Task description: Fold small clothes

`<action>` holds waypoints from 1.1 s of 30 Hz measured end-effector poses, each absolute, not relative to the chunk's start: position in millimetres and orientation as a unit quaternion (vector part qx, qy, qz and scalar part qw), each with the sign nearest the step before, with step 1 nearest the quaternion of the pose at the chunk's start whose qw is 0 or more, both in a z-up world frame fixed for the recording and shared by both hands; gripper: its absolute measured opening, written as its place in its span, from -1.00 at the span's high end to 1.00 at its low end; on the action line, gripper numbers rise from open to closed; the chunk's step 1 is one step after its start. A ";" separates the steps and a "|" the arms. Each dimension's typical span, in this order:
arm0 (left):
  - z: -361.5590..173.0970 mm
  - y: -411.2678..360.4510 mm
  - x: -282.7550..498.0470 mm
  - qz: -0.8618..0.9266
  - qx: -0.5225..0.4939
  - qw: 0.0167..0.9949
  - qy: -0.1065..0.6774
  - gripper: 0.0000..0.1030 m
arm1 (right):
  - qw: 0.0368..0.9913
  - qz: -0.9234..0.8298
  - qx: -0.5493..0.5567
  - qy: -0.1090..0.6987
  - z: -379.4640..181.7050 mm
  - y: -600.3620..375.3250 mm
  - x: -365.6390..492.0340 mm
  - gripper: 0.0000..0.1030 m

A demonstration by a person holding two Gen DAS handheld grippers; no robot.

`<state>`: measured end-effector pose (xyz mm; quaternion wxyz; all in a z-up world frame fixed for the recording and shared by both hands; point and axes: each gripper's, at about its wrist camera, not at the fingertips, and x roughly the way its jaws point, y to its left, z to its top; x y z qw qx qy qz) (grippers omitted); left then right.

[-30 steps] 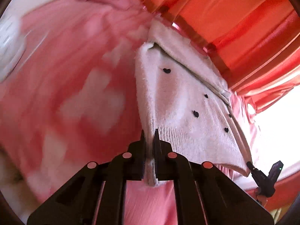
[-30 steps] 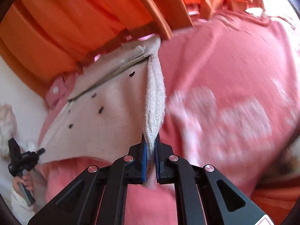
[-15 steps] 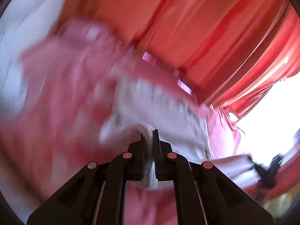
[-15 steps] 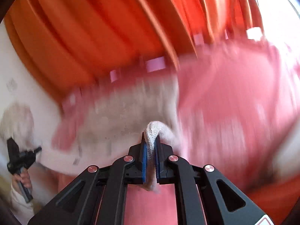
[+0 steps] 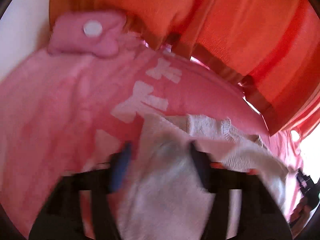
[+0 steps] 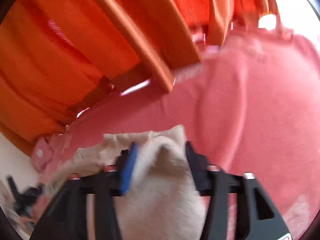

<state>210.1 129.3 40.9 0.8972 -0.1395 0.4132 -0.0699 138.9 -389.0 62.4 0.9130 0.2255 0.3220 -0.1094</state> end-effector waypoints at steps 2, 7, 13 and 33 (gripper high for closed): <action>36.3 126.8 199.6 -0.082 -0.120 0.898 0.416 -0.58 | 0.913 -0.095 0.205 0.340 55.6 -388.4 138.4 -0.24; -9.5 114.8 210.9 -0.097 -0.144 0.853 0.492 0.19 | 0.880 -0.093 0.203 0.419 6.1 -376.4 159.8 0.52; 26.9 129.4 193.9 -0.114 -0.187 0.853 0.474 0.74 | 0.899 -0.051 0.290 0.326 57.6 -399.0 118.1 0.83; 10.2 77.9 277.8 -0.106 -0.112 0.846 0.511 0.84 | 0.873 -0.072 0.141 0.462 17.4 -368.7 242.4 0.84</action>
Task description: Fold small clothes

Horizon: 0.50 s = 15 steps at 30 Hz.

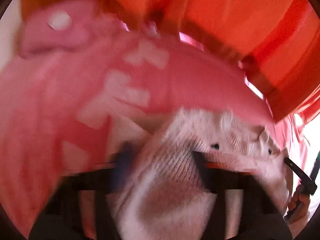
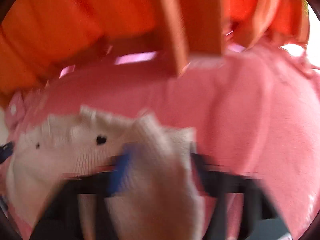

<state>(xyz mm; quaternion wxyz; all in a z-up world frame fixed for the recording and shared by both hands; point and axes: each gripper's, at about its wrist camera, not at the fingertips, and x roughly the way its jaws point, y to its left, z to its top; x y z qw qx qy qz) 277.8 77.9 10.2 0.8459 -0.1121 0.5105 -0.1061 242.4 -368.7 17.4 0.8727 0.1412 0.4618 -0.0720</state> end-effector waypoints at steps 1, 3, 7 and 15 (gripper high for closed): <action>10.2 77.8 278.8 -0.109 -0.124 0.843 0.512 0.83 | 0.893 -0.060 0.149 0.421 36.5 -366.2 235.3 0.86; 30.7 84.7 273.4 -0.123 -0.147 0.864 0.466 0.84 | 0.914 -0.051 0.162 0.367 66.4 -368.1 220.8 0.87; 40.2 104.0 280.0 -0.099 -0.179 0.877 0.435 0.84 | 0.920 -0.069 0.203 0.328 72.7 -394.7 216.2 0.87; 13.6 102.2 270.0 -0.076 -0.164 0.867 0.464 0.77 | 0.904 -0.084 0.199 0.370 44.9 -383.4 200.4 0.76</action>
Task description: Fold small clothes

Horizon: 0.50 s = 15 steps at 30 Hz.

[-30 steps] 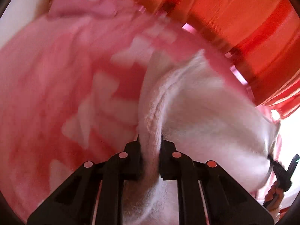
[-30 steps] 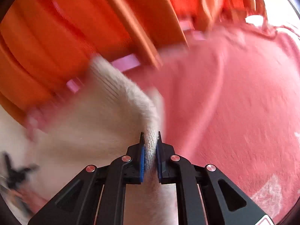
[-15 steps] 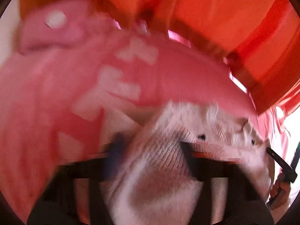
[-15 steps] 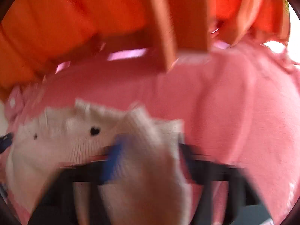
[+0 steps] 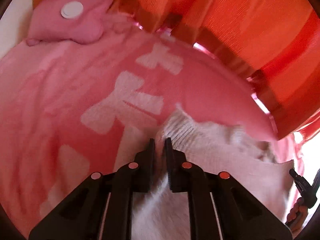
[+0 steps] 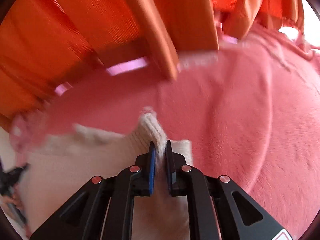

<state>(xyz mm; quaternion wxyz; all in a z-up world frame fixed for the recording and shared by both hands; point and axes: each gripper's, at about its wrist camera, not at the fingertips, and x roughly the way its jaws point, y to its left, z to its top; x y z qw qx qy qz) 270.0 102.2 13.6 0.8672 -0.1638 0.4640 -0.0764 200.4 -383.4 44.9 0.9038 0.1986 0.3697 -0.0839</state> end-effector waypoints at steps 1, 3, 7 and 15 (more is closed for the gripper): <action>27.9 106.3 254.0 -0.076 -0.159 0.875 0.450 0.78 | 0.911 -0.086 0.187 0.357 55.9 -376.8 184.1 0.72; 48.8 109.3 221.4 -0.078 -0.149 0.887 0.429 0.48 | 0.920 -0.085 0.155 0.351 66.2 -364.0 139.6 0.36; 48.0 125.0 149.2 -0.067 -0.157 0.881 0.441 -0.43 | 0.898 -0.099 0.179 0.390 23.8 -360.4 72.0 -0.19; -11.6 146.9 109.8 -0.012 -0.295 0.831 0.472 -0.37 | 0.852 -0.046 0.306 0.422 -33.3 -349.0 62.7 -0.19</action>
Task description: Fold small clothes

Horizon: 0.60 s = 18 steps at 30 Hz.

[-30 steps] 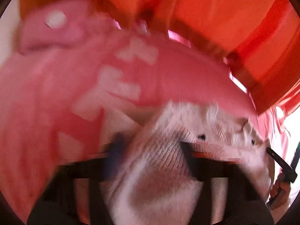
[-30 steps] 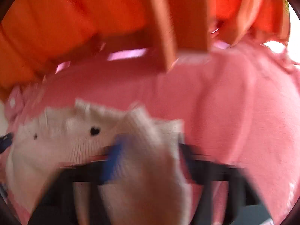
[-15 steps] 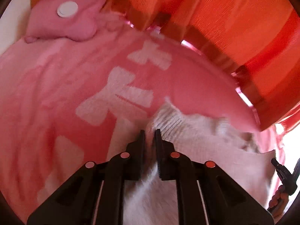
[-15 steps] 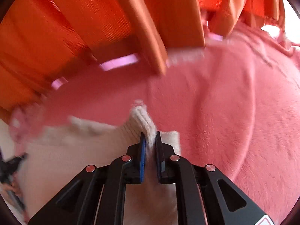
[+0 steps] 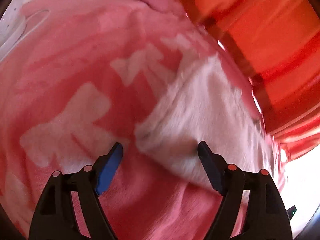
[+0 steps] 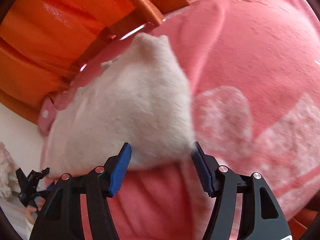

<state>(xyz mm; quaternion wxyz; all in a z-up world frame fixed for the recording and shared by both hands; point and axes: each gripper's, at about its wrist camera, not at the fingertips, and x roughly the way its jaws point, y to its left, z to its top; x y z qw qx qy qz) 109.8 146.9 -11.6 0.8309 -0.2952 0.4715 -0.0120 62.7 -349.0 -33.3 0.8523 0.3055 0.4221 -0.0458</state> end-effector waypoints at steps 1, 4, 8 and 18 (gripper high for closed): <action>-9.4 144.6 116.7 -0.023 -0.301 0.830 0.469 -0.07 | 0.854 -0.048 0.303 0.420 -31.3 -347.3 68.4 -0.01; -1.8 143.8 132.9 -0.027 -0.315 0.818 0.480 0.58 | 0.856 -0.046 0.327 0.398 -6.9 -352.4 82.2 0.60; 32.9 158.3 110.6 -0.054 -0.309 0.826 0.469 0.74 | 0.883 -0.047 0.293 0.363 37.9 -354.7 51.0 0.66; -4.1 168.6 57.1 -0.036 -0.280 0.809 0.515 0.65 | 0.844 -0.115 0.271 0.449 -28.1 -363.4 6.2 0.42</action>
